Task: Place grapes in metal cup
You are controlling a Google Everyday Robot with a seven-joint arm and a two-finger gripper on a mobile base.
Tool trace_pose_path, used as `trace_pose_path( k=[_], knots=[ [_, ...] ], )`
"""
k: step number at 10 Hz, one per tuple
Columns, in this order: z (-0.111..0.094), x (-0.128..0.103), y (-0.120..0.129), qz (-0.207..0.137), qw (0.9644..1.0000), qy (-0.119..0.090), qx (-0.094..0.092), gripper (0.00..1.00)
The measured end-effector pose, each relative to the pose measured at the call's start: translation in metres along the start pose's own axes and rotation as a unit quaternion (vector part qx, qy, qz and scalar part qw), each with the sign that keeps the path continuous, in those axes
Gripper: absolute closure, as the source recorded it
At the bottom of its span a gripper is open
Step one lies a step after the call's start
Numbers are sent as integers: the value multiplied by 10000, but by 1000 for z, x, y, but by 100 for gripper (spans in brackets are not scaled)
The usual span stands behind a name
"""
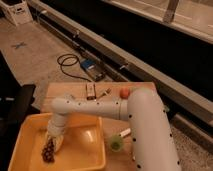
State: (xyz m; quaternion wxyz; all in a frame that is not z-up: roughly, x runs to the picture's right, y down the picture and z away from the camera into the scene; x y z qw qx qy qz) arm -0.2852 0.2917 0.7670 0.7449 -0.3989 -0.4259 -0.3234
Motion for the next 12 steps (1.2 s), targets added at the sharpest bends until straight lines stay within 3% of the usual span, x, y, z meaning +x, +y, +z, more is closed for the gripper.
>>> trace_pose_path(
  k=[4, 6, 8, 9, 10, 12],
  knots=[
    [-1, -1, 0, -3, 10000, 2, 5, 100],
    [-18, -10, 0, 11, 10000, 53, -11, 100],
    [-24, -27, -3, -90, 9994, 314, -151, 100],
    [-21, -43, -6, -200, 9962, 808, -270, 100],
    [-20, -57, -9, -294, 9897, 1360, -335, 100],
    [-23, -83, -11, -395, 9691, 2391, -464, 100]
  ],
)
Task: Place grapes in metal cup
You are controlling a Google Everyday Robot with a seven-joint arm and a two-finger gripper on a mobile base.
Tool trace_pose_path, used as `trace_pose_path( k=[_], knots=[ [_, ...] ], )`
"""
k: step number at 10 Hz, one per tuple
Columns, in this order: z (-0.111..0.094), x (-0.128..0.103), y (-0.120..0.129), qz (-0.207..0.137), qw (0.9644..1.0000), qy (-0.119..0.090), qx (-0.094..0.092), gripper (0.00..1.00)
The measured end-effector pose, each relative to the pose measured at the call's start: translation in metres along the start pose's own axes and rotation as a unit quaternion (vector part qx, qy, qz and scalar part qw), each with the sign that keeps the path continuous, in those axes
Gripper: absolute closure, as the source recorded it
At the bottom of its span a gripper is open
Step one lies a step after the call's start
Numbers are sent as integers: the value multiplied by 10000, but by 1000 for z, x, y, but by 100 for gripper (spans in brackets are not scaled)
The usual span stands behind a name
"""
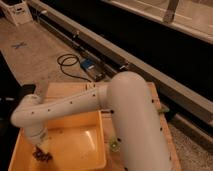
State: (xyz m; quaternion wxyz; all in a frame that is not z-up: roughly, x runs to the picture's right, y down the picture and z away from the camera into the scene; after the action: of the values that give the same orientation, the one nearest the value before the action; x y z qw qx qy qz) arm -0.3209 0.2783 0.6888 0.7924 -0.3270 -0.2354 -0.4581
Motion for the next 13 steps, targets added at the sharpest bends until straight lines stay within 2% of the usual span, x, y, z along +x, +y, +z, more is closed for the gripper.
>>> trace_pose_path(
  k=[2, 3, 5, 7, 9, 11, 12, 13],
  knots=[
    [-32, -12, 1, -2, 9974, 723, 0, 100],
    [-51, -18, 1, 15, 9952, 980, 56, 100],
    [-80, -13, 5, 189, 9921, 1207, 266, 100],
    [-107, 11, 16, 544, 9883, 1342, 488, 100],
    [-139, 37, 31, 957, 9836, 1296, 816, 100],
    [-170, 58, 48, 1334, 9765, 1260, 1130, 100],
    [-181, 67, 55, 1481, 9729, 1255, 1259, 100],
    [-187, 71, 59, 1562, 9709, 1235, 1328, 100]
  ],
)
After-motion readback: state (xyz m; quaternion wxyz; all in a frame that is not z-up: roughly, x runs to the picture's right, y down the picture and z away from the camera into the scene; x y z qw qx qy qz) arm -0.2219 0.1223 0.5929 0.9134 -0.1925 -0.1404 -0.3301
